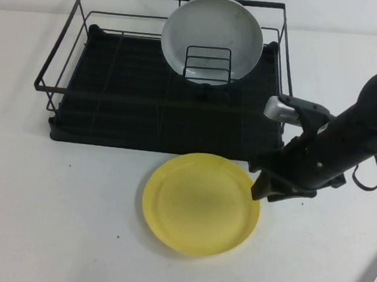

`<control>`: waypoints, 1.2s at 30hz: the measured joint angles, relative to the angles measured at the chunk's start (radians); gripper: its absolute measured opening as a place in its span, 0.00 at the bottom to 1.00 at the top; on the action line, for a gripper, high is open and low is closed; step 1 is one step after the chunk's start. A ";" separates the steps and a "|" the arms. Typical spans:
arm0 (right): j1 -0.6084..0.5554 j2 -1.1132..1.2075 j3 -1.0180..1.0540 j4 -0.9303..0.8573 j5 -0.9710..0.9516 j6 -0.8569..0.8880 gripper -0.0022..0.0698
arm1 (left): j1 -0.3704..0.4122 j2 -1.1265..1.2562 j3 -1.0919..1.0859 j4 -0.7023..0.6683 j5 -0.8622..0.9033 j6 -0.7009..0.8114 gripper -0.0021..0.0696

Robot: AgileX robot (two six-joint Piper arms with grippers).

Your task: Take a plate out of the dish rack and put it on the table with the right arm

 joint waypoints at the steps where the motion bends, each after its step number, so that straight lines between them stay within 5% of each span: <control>1: 0.000 -0.027 -0.002 -0.015 0.028 0.000 0.28 | 0.000 0.000 0.000 0.000 0.000 0.000 0.02; 3: 0.000 -0.090 -0.002 -0.043 0.081 0.000 0.13 | 0.000 0.000 0.000 0.000 0.000 0.000 0.02; 7: 0.000 -0.231 -0.002 -0.091 0.150 0.000 0.03 | 0.000 0.000 0.000 0.000 0.000 0.000 0.02; 17: 0.008 -0.647 0.123 -0.147 0.217 -0.044 0.01 | 0.000 0.000 0.000 0.000 0.000 0.000 0.02; 26: 0.008 -0.756 0.133 -0.321 0.308 -0.048 0.00 | 0.000 0.000 0.000 0.000 0.000 0.000 0.02; 36: -0.186 -0.976 0.554 -0.416 -0.071 -0.053 0.00 | 0.000 0.000 0.000 0.000 0.000 0.000 0.02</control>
